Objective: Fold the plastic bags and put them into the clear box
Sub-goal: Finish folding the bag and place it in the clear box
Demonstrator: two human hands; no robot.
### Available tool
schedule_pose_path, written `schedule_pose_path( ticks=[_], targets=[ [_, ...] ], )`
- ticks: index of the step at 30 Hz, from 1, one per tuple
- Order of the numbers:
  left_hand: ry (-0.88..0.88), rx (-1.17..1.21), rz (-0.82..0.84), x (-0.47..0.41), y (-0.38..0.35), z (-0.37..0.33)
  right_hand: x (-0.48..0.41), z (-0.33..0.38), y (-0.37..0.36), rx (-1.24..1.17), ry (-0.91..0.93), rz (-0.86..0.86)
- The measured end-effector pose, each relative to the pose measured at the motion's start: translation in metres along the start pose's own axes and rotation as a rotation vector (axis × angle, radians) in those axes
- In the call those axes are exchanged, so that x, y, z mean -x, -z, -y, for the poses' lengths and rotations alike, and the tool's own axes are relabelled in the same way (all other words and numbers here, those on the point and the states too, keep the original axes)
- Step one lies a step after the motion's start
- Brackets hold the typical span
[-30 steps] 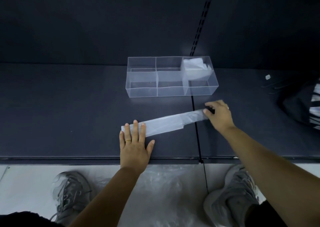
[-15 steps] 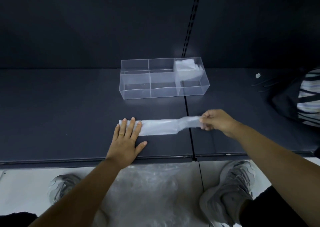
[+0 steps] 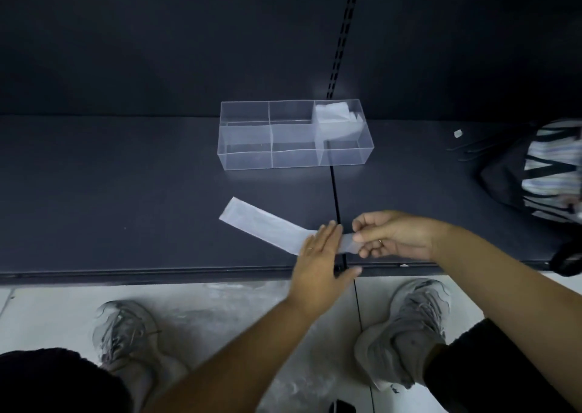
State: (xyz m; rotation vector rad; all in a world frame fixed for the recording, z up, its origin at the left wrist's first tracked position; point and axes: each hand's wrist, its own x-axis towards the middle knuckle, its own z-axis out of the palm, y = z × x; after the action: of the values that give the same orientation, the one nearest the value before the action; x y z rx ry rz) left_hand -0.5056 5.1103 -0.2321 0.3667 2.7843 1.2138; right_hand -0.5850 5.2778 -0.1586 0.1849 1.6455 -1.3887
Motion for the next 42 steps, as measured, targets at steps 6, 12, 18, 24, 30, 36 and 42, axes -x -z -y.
schedule_pose_path(
  ticks=[6,12,18,24,30,36,42],
  targets=[
    [0.449,0.904,-0.242,-0.01,0.032,-0.027,-0.01,0.02,-0.009,-0.109,0.207,-0.102],
    [0.681,1.267,-0.096,-0.017,0.066,0.011,-0.048,-0.006,-0.043,0.015,0.203,0.036],
    [0.797,1.349,-0.15,-0.033,0.065,0.047,-0.07,-0.028,-0.056,0.209,0.157,-0.213],
    [0.994,1.199,-0.186,-0.047,0.068,0.076,-0.078,-0.034,-0.059,0.269,0.141,-0.346],
    [1.048,1.024,-0.252,-0.058,0.077,0.091,-0.075,-0.037,-0.055,0.226,0.111,-0.35],
    [0.593,0.223,-0.557,-0.044,0.082,0.076,-0.077,-0.033,-0.056,0.224,0.081,-0.339],
    [-0.063,-0.164,0.091,0.007,0.039,0.059,-0.077,-0.027,-0.054,0.221,0.026,-0.283]
  ],
)
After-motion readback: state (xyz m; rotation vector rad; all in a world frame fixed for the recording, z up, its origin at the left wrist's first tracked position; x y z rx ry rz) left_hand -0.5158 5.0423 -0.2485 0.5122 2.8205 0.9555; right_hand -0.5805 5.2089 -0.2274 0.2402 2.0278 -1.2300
